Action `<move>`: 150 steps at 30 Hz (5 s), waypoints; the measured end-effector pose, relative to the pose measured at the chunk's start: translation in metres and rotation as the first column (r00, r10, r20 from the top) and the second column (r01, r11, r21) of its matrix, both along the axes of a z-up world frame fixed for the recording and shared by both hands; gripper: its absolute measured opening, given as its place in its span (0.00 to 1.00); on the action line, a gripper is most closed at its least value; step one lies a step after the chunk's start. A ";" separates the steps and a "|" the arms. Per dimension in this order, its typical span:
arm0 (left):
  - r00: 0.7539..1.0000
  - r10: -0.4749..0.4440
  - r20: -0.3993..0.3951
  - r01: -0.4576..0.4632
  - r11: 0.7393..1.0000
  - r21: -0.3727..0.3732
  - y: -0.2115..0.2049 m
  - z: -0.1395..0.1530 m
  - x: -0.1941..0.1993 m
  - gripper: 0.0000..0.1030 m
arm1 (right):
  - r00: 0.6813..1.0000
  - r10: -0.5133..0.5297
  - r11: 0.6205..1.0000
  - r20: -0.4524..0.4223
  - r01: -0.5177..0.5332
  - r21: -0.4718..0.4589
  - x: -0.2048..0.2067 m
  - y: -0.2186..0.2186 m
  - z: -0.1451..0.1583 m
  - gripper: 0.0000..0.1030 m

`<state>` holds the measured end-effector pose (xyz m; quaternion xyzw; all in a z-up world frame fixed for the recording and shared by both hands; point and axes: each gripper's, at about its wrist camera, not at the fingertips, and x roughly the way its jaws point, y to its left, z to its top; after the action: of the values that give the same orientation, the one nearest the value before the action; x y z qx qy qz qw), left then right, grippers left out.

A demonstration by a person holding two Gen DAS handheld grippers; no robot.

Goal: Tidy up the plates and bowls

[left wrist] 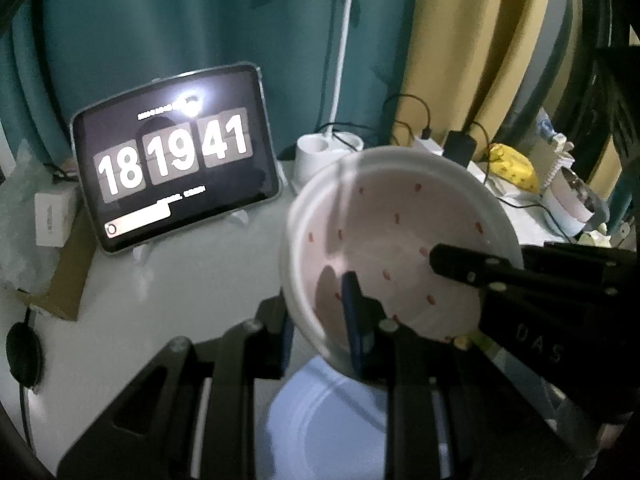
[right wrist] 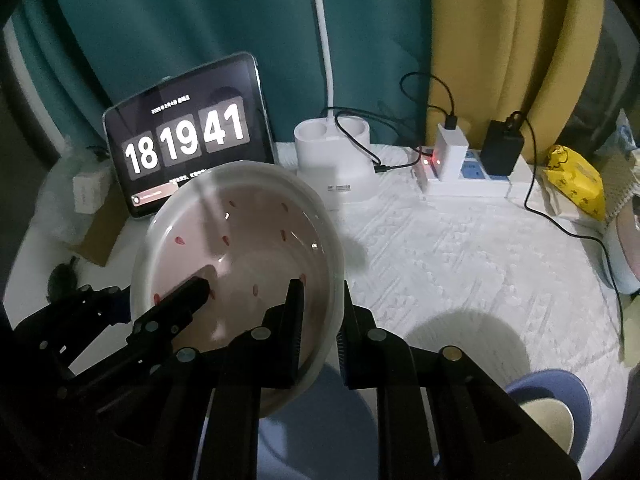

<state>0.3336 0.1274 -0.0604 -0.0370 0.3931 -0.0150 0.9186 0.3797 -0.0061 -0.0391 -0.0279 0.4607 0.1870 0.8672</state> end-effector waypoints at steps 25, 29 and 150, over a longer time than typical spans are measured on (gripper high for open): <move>0.997 -0.028 0.066 0.028 1.000 0.005 -0.056 0.035 -0.055 0.22 | 0.996 -0.047 0.997 0.071 0.043 0.058 -0.057 -0.063 0.035 0.15; 0.997 -0.036 0.070 0.036 0.999 0.006 -0.067 0.037 -0.059 0.22 | 0.996 -0.053 0.997 0.075 0.048 0.064 -0.062 -0.075 0.038 0.15; 0.988 -0.133 -0.073 0.139 0.987 0.086 -0.176 -0.037 -0.069 0.36 | 0.974 -0.220 0.975 0.060 0.219 0.030 -0.095 -0.276 -0.030 0.52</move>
<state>0.2641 -0.0483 -0.0974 0.0314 0.4254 -0.0583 0.9026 0.2852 -0.2817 -0.0688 0.0272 0.4311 0.0944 0.8969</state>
